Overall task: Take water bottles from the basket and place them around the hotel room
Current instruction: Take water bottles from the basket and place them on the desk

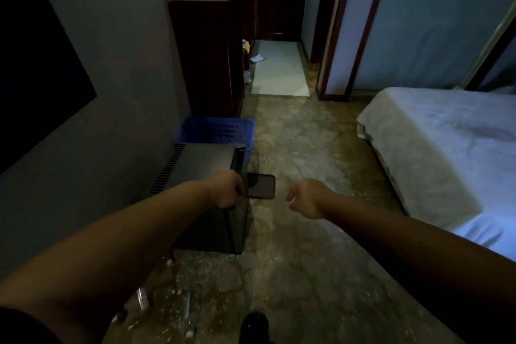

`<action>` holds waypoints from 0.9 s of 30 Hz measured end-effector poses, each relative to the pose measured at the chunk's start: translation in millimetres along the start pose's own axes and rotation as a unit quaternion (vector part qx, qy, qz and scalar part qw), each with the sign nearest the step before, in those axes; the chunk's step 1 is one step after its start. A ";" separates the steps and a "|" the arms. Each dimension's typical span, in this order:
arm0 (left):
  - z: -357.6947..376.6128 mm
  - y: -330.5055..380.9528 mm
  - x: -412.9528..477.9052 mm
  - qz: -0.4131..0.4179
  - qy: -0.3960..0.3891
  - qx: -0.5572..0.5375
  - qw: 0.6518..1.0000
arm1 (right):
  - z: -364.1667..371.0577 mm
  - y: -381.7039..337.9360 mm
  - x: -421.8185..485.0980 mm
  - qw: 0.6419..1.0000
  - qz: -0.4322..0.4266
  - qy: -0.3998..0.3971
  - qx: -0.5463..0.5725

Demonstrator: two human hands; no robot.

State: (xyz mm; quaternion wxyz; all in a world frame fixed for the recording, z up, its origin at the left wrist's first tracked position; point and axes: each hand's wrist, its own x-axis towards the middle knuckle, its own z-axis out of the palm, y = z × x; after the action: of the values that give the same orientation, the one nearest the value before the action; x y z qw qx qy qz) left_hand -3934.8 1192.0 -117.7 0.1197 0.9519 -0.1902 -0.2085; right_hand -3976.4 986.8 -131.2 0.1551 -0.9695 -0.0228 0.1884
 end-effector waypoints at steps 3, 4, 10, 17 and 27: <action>-28.4 -21.9 44.0 -0.005 0.006 -0.019 1.000 | -27.2 -10.0 54.0 1.000 0.007 0.006 -0.016; -37.2 -28.5 58.2 -0.007 0.005 -0.024 1.000 | -35.3 -12.9 71.5 1.000 0.007 0.007 -0.011; -79.1 -64.2 143.7 -0.027 0.004 -0.034 0.999 | -63.2 -14.6 160.0 1.000 0.017 0.004 0.012; -99.5 -56.9 223.9 -0.010 -0.032 -0.014 0.999 | -99.2 18.0 236.4 0.999 0.029 -0.010 0.043; -134.8 -23.0 380.6 -0.039 -0.010 -0.015 0.999 | -168.6 94.0 374.3 0.999 -0.023 -0.024 0.037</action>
State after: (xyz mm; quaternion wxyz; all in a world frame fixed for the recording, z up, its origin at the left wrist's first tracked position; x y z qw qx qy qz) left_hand -3548.0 1075.9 -139.3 0.1234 0.9546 -0.1510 -0.2253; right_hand -3567.6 886.6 -145.8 0.1947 -0.9575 -0.0414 0.2086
